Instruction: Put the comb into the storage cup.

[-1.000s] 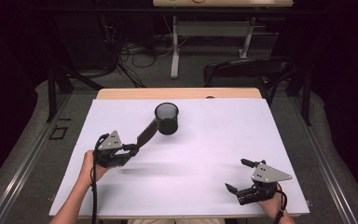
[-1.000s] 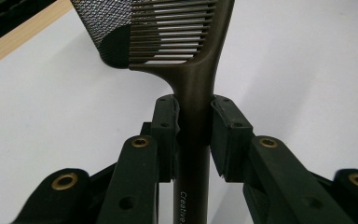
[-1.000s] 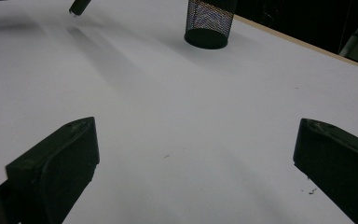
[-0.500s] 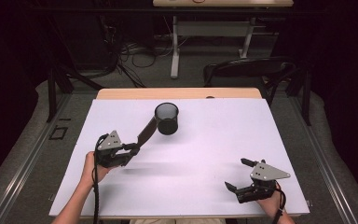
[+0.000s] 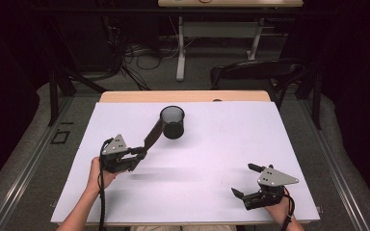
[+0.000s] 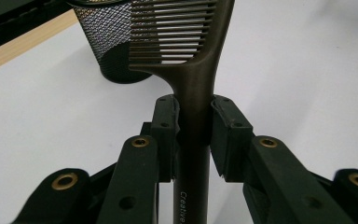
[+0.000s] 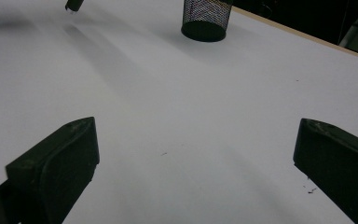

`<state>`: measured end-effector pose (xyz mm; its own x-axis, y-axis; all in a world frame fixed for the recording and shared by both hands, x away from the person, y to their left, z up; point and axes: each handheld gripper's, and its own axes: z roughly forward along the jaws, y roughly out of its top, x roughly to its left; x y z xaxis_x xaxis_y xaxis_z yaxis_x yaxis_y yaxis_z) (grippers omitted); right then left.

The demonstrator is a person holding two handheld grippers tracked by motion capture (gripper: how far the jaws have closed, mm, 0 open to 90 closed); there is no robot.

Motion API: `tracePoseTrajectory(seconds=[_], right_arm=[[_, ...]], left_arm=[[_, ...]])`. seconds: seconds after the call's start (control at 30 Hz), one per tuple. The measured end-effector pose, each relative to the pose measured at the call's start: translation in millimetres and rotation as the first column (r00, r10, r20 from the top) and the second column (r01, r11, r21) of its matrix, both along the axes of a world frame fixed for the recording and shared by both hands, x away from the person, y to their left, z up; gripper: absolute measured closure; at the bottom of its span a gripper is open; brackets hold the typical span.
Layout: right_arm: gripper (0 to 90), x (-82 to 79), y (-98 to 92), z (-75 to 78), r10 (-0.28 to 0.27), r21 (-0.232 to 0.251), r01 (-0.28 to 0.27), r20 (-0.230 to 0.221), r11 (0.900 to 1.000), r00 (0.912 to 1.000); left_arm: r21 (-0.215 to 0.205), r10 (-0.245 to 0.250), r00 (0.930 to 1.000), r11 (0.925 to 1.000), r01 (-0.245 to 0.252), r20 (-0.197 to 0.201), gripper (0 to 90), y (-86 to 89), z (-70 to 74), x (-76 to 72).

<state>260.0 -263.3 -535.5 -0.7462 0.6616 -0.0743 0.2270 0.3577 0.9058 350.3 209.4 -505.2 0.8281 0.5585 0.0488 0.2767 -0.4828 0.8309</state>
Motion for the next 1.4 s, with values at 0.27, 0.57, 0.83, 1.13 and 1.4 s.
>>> tracePoseTrajectory(seconds=[0.27, 0.57, 0.83, 1.13, 1.4], right_arm=[[0.0, 1.1, 0.5, -0.6, 0.003, -0.01, -0.003, -0.004, 1.0, 1.0], [0.0, 1.3, -0.8, -0.8, -0.006, 0.004, 0.006, -0.005, 1.0, 1.0], [0.0, 3.5, 0.1, -1.6, 0.0, -0.001, 0.0, -0.02, 1.0, 0.9998], [0.0, 2.0, -1.2, -1.4, -0.013, 0.0, 0.013, -0.016, 1.0, 0.9998], [0.0, 3.1, 0.8, -1.9, -0.004, -0.003, 0.004, -0.02, 1.0, 0.9998]], left_arm=[[-0.045, 0.034, 0.9994, 0.9984, -0.034, -0.009, 72.7, -1.6, -0.7, 2.3], [-0.078, 0.055, 0.9985, 0.9955, -0.055, 0.005, 72.6, -5.1, -1.8, 3.5], [-0.101, 0.076, 0.9968, 0.9922, -0.073, 0.023, 72.6, -5.3, 0.7, 2.0], [-0.129, 0.098, 0.9946, 0.9873, -0.093, 0.032, 72.7, -6.7, 2.8, 4.4], [-0.151, 0.117, 0.9919, 0.9826, -0.108, 0.051, 72.7, -8.9, 7.4, 3.7]])
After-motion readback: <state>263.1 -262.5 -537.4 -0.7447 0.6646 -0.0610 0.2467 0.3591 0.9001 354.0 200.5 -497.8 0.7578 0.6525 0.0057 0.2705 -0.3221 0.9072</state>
